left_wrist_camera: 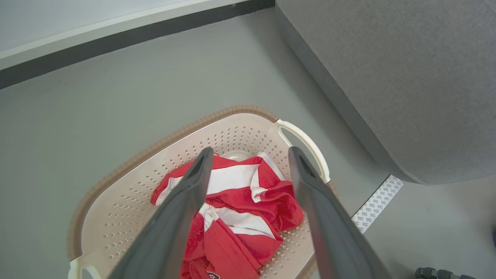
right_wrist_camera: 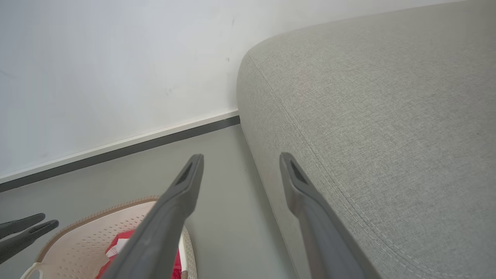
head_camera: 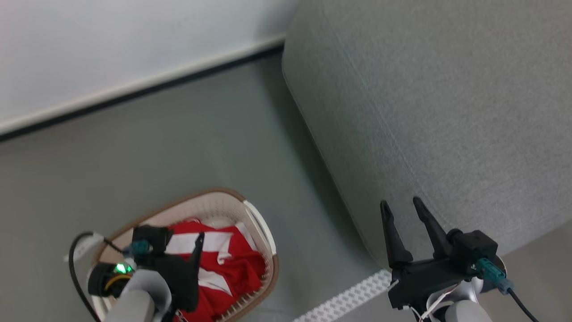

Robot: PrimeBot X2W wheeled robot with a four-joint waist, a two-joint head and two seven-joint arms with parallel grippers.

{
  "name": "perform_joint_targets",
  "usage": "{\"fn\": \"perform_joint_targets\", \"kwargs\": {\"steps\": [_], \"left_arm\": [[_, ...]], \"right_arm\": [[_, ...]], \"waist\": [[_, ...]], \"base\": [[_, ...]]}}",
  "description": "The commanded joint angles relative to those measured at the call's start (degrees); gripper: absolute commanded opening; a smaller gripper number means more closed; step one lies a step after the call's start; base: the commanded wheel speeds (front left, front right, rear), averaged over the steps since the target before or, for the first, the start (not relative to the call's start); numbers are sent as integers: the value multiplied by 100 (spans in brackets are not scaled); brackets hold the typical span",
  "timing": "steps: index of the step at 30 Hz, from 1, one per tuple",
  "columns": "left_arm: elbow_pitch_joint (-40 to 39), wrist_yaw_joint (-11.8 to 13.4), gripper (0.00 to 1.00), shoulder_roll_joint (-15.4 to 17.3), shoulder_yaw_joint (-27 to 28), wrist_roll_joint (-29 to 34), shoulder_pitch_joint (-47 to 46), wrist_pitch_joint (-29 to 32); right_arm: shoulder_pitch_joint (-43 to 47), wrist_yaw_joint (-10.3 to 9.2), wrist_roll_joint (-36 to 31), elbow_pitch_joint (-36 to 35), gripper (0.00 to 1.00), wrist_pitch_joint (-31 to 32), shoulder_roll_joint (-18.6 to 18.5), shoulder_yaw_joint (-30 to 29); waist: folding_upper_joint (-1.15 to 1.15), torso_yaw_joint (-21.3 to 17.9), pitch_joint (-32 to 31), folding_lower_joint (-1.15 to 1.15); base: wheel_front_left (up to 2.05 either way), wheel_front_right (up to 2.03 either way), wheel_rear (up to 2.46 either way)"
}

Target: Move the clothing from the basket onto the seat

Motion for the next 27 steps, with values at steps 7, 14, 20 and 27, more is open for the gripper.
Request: {"fn": "perform_joint_targets", "kwargs": {"steps": [7, 14, 20, 27], "left_arm": [[976, 2, 100, 240, -221, 299, -1084, 292], [1605, 216, 100, 343, -305, 450, -1620, 443], [1982, 281, 100, 338, -378, 506, -2020, 327], [2462, 423, 100, 331, -463, 520, -2389, 332]], "right_arm": [[-355, 2, 240, -28, 100, -319, 33, 216], [-363, 2, 415, 48, 100, -477, 31, 325], [-226, 2, 505, 39, 100, -580, 29, 328], [-209, 2, 682, 17, 100, -702, 27, 410]], "waist": [[-1, -652, 1980, -2], [-1, -670, 2410, -2], [-1, -593, 2723, -2], [-1, -557, 2964, -2]], "base": [[0, 0, 0], [0, 0, 0], [0, 0, 0], [0, 0, 0]]}}
